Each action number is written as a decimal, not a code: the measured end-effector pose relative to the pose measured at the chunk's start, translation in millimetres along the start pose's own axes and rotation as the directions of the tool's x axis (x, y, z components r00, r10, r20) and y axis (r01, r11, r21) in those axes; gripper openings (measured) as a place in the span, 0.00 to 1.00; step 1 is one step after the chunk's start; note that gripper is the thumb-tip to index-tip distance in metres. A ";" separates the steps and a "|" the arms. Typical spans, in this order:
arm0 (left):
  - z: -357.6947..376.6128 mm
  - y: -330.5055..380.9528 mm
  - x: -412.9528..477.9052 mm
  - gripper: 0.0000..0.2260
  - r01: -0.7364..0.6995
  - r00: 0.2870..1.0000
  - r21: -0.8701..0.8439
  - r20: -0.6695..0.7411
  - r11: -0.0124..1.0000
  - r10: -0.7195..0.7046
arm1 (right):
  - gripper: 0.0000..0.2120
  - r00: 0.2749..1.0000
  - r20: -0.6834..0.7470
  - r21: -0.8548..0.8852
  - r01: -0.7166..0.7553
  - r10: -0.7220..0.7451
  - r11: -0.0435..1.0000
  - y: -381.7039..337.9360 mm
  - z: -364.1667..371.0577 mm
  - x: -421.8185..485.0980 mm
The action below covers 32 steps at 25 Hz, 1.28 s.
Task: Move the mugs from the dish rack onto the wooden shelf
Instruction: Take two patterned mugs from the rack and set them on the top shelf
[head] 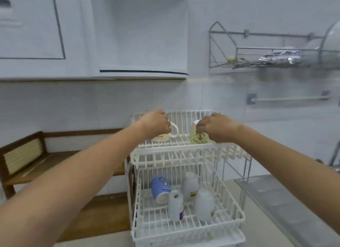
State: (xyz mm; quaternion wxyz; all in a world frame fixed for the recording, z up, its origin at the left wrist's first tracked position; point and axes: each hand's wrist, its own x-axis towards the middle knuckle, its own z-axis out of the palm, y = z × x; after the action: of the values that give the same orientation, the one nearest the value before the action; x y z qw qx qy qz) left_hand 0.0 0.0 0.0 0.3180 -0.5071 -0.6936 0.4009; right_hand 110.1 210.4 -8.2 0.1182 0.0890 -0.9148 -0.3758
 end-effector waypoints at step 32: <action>38.5 -33.0 -37.2 0.38 0.516 0.591 -0.803 0.083 0.298 -0.802 | 0.44 0.791 -0.199 0.857 -0.145 0.578 0.494 17.0 -12.7 34.7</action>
State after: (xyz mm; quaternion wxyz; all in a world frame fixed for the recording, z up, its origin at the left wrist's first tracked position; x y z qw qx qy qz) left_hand -36.9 -50.1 9.3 0.3239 -0.3105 -0.8722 -0.1949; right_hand 79.3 205.1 17.7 0.3580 0.0181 -0.9215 0.1494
